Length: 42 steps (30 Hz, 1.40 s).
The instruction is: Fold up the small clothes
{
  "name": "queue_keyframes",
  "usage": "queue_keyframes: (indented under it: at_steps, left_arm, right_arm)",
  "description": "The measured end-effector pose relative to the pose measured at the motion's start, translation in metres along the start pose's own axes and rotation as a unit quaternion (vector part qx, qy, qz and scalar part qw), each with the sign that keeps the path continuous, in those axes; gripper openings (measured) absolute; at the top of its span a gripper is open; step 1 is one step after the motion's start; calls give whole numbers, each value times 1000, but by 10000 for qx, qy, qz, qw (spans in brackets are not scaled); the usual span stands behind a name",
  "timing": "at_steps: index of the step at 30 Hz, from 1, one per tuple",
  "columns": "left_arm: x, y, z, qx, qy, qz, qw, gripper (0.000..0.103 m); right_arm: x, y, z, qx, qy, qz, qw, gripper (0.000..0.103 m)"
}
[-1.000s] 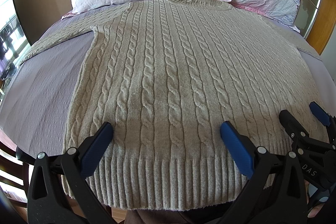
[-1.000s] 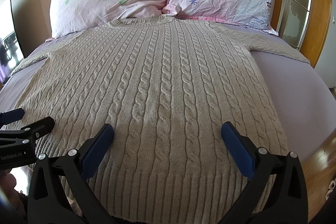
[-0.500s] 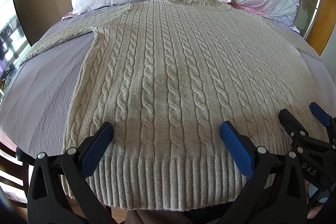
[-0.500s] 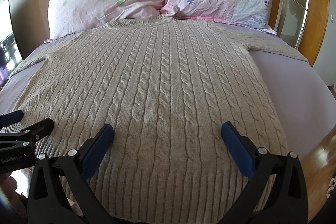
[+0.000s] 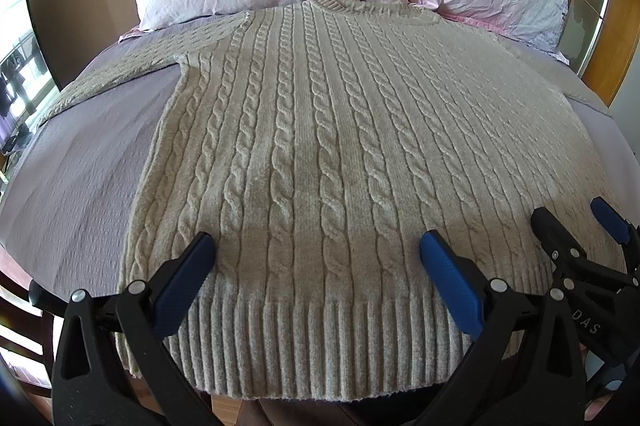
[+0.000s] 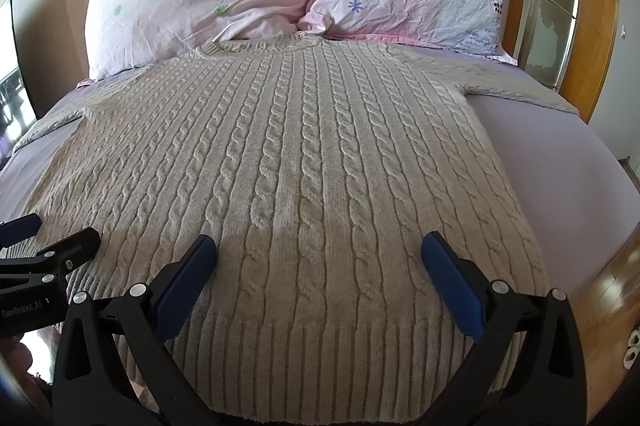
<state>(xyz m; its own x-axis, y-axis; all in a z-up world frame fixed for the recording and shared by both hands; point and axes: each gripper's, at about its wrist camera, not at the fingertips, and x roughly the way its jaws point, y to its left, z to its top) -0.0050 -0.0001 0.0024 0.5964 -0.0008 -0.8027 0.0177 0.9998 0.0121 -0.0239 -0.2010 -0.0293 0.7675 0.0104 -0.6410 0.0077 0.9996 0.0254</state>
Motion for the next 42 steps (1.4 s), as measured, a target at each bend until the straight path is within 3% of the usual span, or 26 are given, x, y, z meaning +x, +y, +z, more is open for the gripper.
queue_keyframes:
  at_steps: [12,16,19,21,24,28,29,30,33,34,37,40,42]
  left_arm:
    - [0,0,-1,21,-48,-6,10000,101]
    - [0,-1,-2,64,-85,-21,9999,101]
    - [-1,0,-5,116,-232,-45,9997,101]
    - [-2,0,-6,136,-352,-74,9993,101]
    - [-3,5,-4,101,-460,-324,9984,101]
    - [-10,34,15,-465,-965,-1040,9888,101]
    - [-12,41,19,-577,-1104,-1172,9853,101]
    - [-13,48,24,-674,-1246,-1284,9816,101]
    - [-19,74,46,-939,-1748,-1469,9690,101]
    - [-21,81,53,-1012,-1837,-1427,9673,101]
    - [-19,112,75,-1386,-1964,-1236,9628,101]
    - [-17,149,92,-1876,-2020,-1015,9559,101]
    - [-14,170,99,-2115,-2047,-920,9513,101]
  right_arm:
    - [-1,-2,-1,-110,-60,109,9999,102]
    - [-3,-6,-4,-248,-162,350,9989,102]
    - [-4,-16,-2,-433,-88,763,9961,102]
    - [-6,-35,6,-332,-89,883,9955,102]
    - [-16,-101,40,232,-490,432,9976,102]
    - [3,-199,84,1306,-456,-169,9902,102]
    - [15,-231,96,1725,-339,-327,9839,93]
    - [28,-262,106,2137,-212,-441,9757,77]
    - [63,-326,123,2988,122,-658,9520,61]
    - [80,-356,131,3434,250,-697,9363,58]
    - [109,-401,143,4091,359,-842,9079,50]
    - [135,-443,148,4842,335,-838,8703,45]
    - [146,-458,147,5113,205,-807,8553,37]
